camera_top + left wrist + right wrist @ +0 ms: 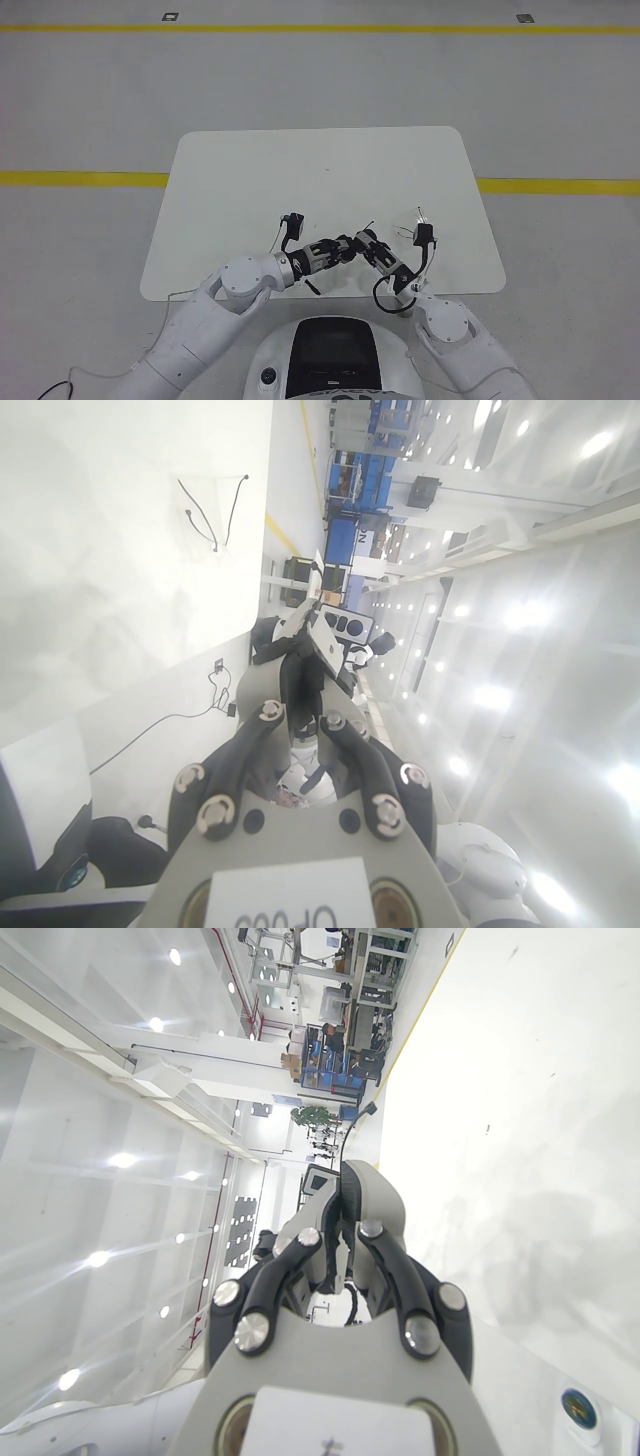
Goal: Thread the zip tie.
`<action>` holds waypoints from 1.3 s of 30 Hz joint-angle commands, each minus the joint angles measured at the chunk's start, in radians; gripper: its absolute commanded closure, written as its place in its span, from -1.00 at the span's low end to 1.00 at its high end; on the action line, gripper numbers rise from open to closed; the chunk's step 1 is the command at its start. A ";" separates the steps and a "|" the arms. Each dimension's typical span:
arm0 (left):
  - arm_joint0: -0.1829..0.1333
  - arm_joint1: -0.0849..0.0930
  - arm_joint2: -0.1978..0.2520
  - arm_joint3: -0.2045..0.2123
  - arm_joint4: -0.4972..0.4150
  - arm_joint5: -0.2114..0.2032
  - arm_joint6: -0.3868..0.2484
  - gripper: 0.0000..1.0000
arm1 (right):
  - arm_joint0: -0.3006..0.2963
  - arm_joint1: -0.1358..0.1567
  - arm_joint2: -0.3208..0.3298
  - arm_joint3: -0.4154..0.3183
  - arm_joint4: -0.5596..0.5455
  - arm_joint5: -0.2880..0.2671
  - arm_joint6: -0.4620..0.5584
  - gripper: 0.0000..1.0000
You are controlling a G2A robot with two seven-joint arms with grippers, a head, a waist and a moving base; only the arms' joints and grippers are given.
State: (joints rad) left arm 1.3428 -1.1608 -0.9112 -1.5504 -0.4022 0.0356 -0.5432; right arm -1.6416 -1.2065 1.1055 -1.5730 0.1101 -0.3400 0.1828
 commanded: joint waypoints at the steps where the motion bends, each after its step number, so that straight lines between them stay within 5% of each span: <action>1: -0.001 0.000 0.001 0.002 -0.001 0.000 -0.001 1.00 | 0.000 -0.001 0.001 -0.001 0.001 0.000 0.003 0.70; 2: -0.001 0.001 0.000 0.003 -0.002 -0.001 -0.002 1.00 | 0.001 -0.001 0.003 0.000 0.003 0.000 0.006 0.20; 3: -0.002 0.001 0.000 0.003 -0.003 -0.003 -0.002 1.00 | 0.001 -0.002 0.004 0.001 0.005 0.000 0.009 -0.90; 4: -0.002 0.001 -0.001 0.004 -0.004 -0.004 -0.004 1.00 | 0.002 -0.002 0.006 0.003 0.007 0.000 0.013 -1.00; 18: 0.019 0.025 -0.063 -0.007 -0.044 -0.007 -0.110 1.00 | -0.009 0.007 0.088 0.009 0.000 0.000 0.067 -1.00; 20: 0.020 0.031 -0.068 -0.003 -0.025 0.022 -0.138 1.00 | -0.012 0.009 0.099 0.008 -0.014 0.000 0.066 -1.00; 30: 0.018 0.031 -0.059 -0.006 -0.015 0.035 -0.132 1.00 | -0.012 0.008 0.099 0.009 -0.004 0.003 0.067 -1.00; 34: 0.010 0.038 -0.077 0.012 -0.039 0.037 -0.194 1.00 | 0.002 0.017 0.136 0.037 0.128 0.000 0.254 -1.00; 39: 0.004 0.062 -0.127 0.040 -0.050 0.032 -0.375 1.00 | 0.037 0.035 0.199 0.094 0.211 0.000 0.550 -1.00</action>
State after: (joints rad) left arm 1.3484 -1.1036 -1.0288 -1.5175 -0.4557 0.0687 -0.8794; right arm -1.6126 -1.1739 1.2949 -1.4912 0.3081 -0.3400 0.6587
